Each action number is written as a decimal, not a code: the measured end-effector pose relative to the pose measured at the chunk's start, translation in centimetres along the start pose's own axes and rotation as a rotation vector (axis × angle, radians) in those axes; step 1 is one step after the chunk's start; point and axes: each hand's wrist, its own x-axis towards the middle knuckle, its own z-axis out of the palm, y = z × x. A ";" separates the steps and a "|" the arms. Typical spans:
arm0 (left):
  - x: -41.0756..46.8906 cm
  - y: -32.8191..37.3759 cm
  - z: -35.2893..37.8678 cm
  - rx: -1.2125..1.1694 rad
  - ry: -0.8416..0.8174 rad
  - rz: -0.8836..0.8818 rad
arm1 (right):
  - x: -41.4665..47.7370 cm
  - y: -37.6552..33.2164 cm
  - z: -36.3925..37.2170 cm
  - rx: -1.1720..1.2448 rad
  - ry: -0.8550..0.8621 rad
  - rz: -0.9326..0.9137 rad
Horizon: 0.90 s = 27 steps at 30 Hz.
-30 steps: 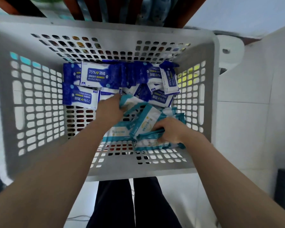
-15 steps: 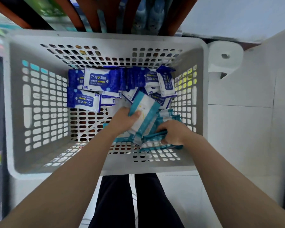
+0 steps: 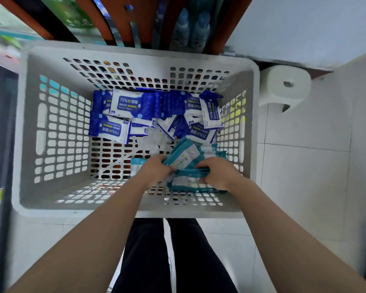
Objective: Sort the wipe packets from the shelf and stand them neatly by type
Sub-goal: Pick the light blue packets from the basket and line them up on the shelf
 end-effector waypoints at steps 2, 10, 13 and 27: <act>-0.9 -0.1 -1.3 -0.103 0.042 0.014 | -0.2 -0.6 -0.3 0.048 0.049 -0.028; -8.2 -0.5 -8.5 -0.380 0.457 0.224 | -1.9 -7.5 -3.3 0.206 0.278 -0.224; -11.2 -1.6 -11.5 -0.506 0.599 0.285 | -2.9 -12.0 -4.3 0.274 0.332 -0.352; -29.0 -16.3 -29.7 -0.601 0.963 0.417 | -8.4 -40.2 0.3 0.211 0.411 -0.757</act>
